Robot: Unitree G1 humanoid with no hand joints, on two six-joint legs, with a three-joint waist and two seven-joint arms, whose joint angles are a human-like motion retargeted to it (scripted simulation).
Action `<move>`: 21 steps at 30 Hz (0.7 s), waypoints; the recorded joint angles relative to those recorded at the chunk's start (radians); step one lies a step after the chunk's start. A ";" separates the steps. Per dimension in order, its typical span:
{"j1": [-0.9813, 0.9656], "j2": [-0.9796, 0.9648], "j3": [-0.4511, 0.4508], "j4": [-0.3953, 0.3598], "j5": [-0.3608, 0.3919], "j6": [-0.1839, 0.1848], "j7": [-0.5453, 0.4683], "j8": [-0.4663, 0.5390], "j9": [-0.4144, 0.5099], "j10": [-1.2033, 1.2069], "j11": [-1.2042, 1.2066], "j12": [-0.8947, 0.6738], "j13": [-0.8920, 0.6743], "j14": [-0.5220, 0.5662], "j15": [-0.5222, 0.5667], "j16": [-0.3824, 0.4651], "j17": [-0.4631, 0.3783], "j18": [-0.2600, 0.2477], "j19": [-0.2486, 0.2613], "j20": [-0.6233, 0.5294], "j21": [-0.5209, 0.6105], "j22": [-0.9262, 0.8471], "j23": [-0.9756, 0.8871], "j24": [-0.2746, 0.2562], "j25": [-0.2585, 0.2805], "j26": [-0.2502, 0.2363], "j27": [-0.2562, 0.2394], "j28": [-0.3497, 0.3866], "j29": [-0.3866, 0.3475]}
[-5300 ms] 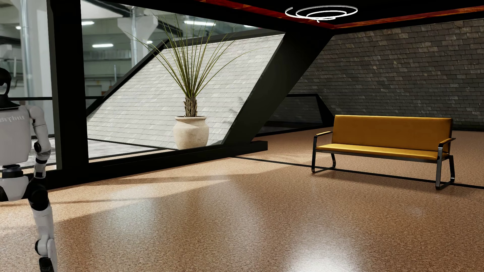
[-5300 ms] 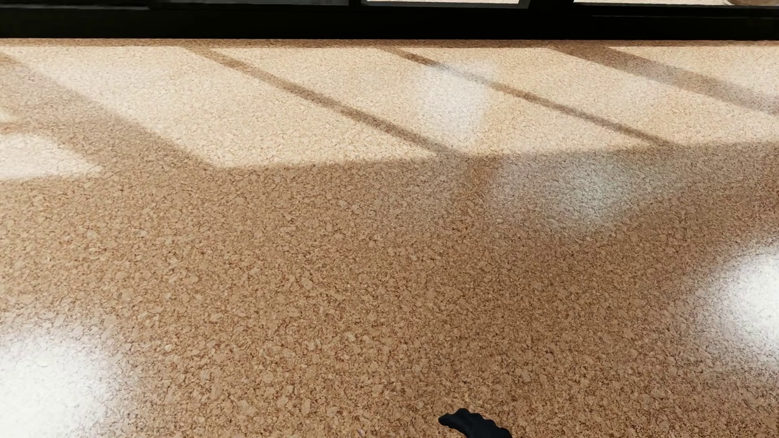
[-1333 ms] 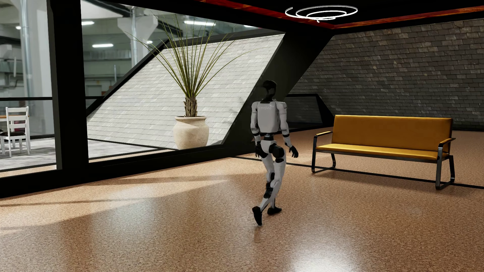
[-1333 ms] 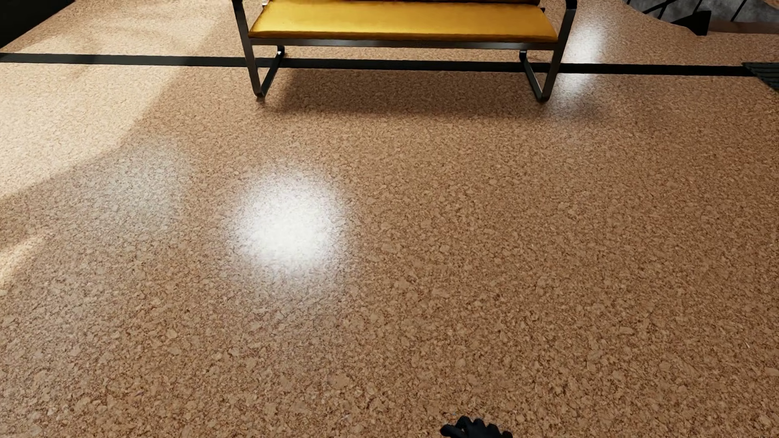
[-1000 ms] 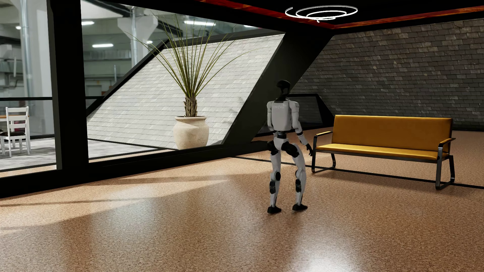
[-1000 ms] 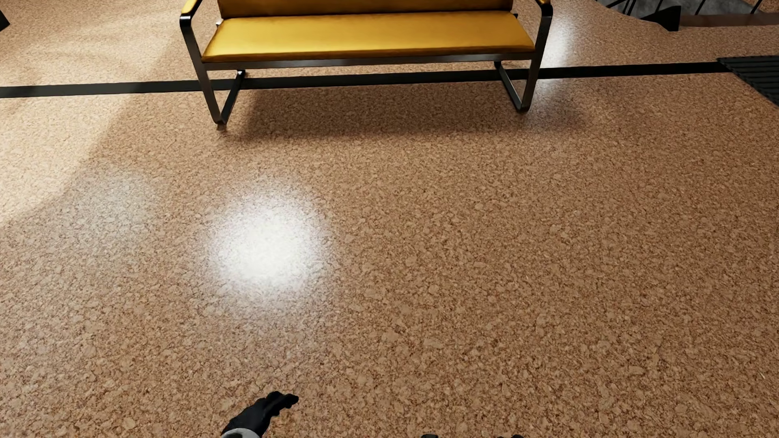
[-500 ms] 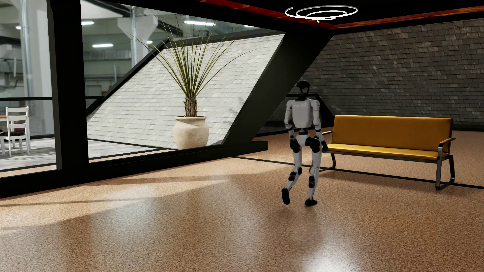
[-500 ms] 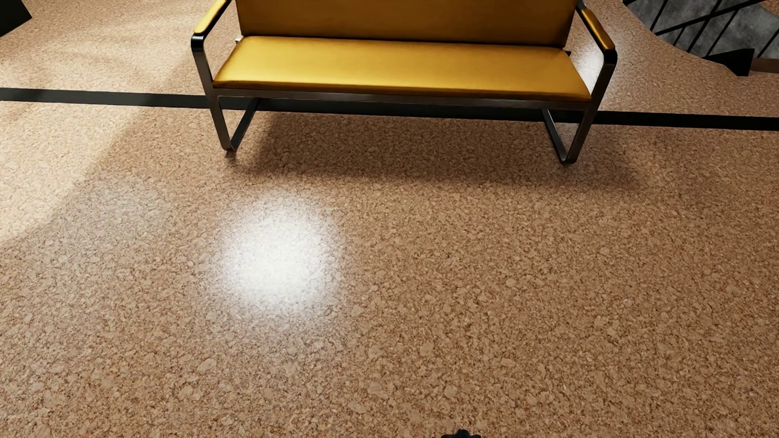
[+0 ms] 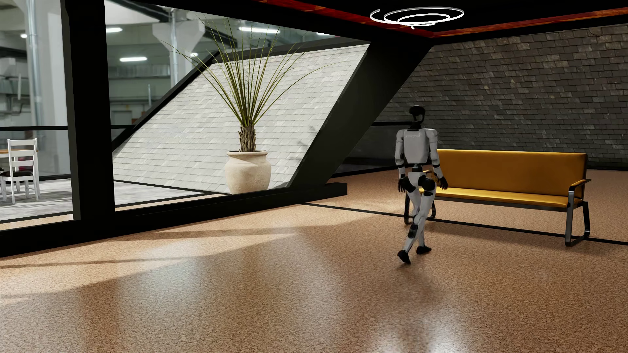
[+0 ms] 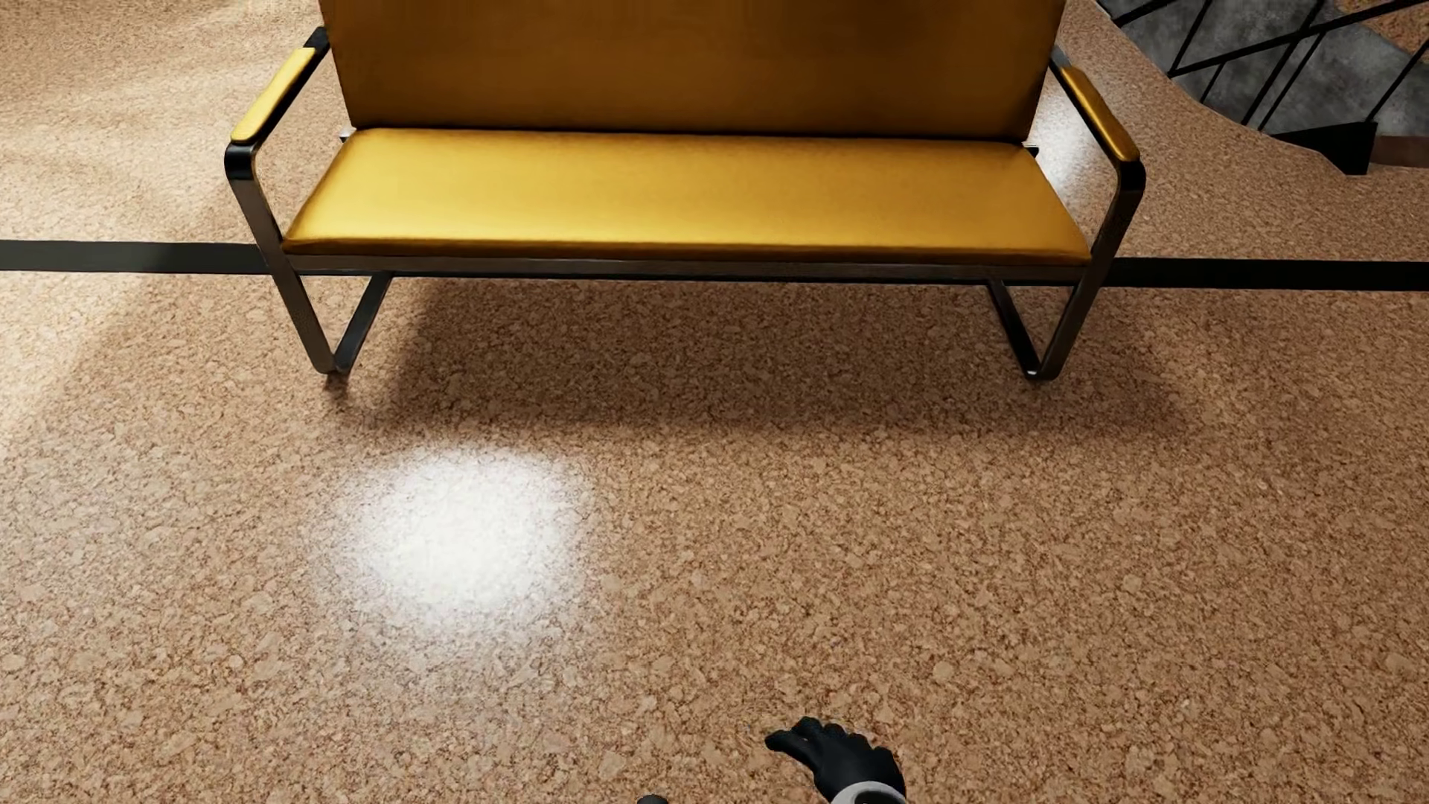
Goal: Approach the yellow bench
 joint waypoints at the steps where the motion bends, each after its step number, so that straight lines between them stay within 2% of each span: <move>1: 0.031 -0.041 0.003 -0.017 -0.016 -0.018 0.025 0.027 -0.003 0.016 0.125 -0.007 0.019 -0.036 0.099 -0.014 -0.009 0.026 0.106 0.016 0.011 0.018 0.047 0.001 -0.009 0.006 0.022 0.001 0.044; 2: 0.062 -0.105 0.008 -0.030 -0.025 -0.033 0.055 0.041 -0.004 0.023 0.282 -0.025 0.033 -0.069 0.200 -0.031 -0.035 0.042 0.203 0.035 0.047 0.026 0.075 -0.001 -0.041 0.017 0.019 -0.005 0.115; 3: 0.089 -0.193 0.022 -0.036 -0.046 -0.043 0.092 -0.015 -0.003 0.032 0.451 -0.037 0.034 -0.103 0.305 -0.050 -0.081 0.047 0.207 0.047 0.101 0.023 0.083 -0.005 -0.088 0.014 -0.011 -0.005 0.192; 4: 0.121 -0.290 0.031 -0.042 -0.081 -0.053 0.125 -0.041 0.000 0.035 0.603 -0.051 0.035 -0.137 0.345 -0.062 -0.133 0.045 0.207 0.044 0.143 0.014 0.066 -0.005 -0.125 0.001 -0.049 0.000 0.246; 5: 0.156 -0.384 0.033 -0.053 -0.108 -0.064 0.149 -0.024 0.003 0.038 0.720 -0.056 0.044 -0.171 0.280 -0.061 -0.182 0.040 0.207 0.027 0.151 0.020 0.031 0.004 -0.130 -0.038 -0.074 0.021 0.267; 6: 0.191 -0.473 0.030 -0.068 -0.153 -0.076 0.165 -0.021 0.007 0.043 0.794 -0.076 0.062 -0.204 0.210 -0.055 -0.219 0.033 0.209 0.002 0.122 0.026 -0.009 0.022 -0.103 -0.062 -0.077 0.032 0.260; 7: 0.227 -0.552 0.020 -0.087 -0.209 -0.086 0.167 -0.017 0.012 0.049 0.816 -0.111 0.091 -0.234 0.149 -0.047 -0.247 0.032 0.207 -0.018 0.062 0.045 -0.050 0.041 -0.053 -0.078 -0.065 0.036 0.231; 9: 0.300 -0.667 -0.012 -0.125 -0.314 -0.103 0.147 -0.070 0.019 0.051 0.714 -0.169 0.139 -0.279 -0.024 -0.040 -0.236 0.030 0.084 -0.040 -0.081 0.066 -0.101 0.063 0.059 -0.089 0.009 0.041 0.123; 10: 0.338 -0.703 -0.029 -0.141 -0.353 -0.107 0.131 -0.107 0.020 0.041 0.595 -0.197 0.158 -0.294 -0.066 -0.037 -0.219 0.025 0.049 -0.048 -0.151 0.067 -0.123 0.065 0.106 -0.087 0.043 0.043 0.069; 11: 0.375 -0.725 -0.046 -0.152 -0.373 -0.110 0.113 -0.140 0.019 0.023 0.446 -0.223 0.171 -0.301 -0.067 -0.031 -0.200 0.022 0.010 -0.056 -0.201 0.063 -0.139 0.066 0.140 -0.088 0.067 0.046 0.028; 12: 0.409 -0.737 -0.061 -0.160 -0.376 -0.110 0.097 -0.163 0.017 0.002 0.278 -0.244 0.178 -0.305 -0.023 -0.024 -0.183 0.018 0.001 -0.064 -0.221 0.055 -0.145 0.064 0.153 -0.091 0.079 0.048 0.010; 14: 0.479 -0.738 -0.086 -0.169 -0.346 -0.107 0.063 -0.159 0.012 -0.053 -0.054 -0.271 0.184 -0.309 0.088 -0.012 -0.163 0.007 -0.010 -0.080 -0.202 0.028 -0.140 0.047 0.130 -0.108 0.069 0.053 0.036; 15: 0.514 -0.726 -0.093 -0.174 -0.337 -0.105 0.046 -0.161 0.011 -0.073 -0.189 -0.278 0.191 -0.315 0.080 -0.008 -0.156 0.000 0.030 -0.091 -0.186 0.016 -0.137 0.037 0.106 -0.117 0.058 0.055 0.051; 16: 0.546 -0.727 -0.100 -0.177 -0.325 -0.103 0.027 -0.140 0.012 -0.080 -0.242 -0.283 0.200 -0.322 0.072 -0.006 -0.145 -0.005 0.049 -0.103 -0.176 0.007 -0.135 0.030 0.082 -0.121 0.052 0.056 0.051; 17: 0.578 -0.719 -0.106 -0.174 -0.310 -0.100 0.006 -0.114 0.011 -0.086 -0.240 -0.283 0.212 -0.325 0.133 -0.002 -0.126 -0.008 0.022 -0.113 -0.177 0.001 -0.131 0.027 0.063 -0.120 0.057 0.057 0.040; 18: 0.608 -0.709 -0.110 -0.168 -0.304 -0.095 -0.017 -0.109 0.010 -0.083 -0.209 -0.277 0.224 -0.324 0.210 -0.001 -0.102 -0.010 -0.006 -0.120 -0.185 -0.001 -0.121 0.024 0.051 -0.116 0.073 0.058 0.024; 19: 0.635 -0.685 -0.113 -0.155 -0.302 -0.087 -0.035 -0.121 0.006 -0.068 -0.187 -0.264 0.232 -0.301 0.257 -0.002 -0.076 -0.015 0.006 -0.118 -0.194 0.002 -0.100 0.019 0.039 -0.107 0.098 0.062 0.012; 21: 0.646 -0.634 -0.116 -0.110 -0.287 -0.056 -0.053 -0.162 -0.004 -0.008 -0.176 -0.221 0.227 -0.202 0.238 -0.011 -0.031 -0.010 0.023 -0.094 -0.201 0.030 -0.038 0.007 0.008 -0.067 0.161 0.068 0.004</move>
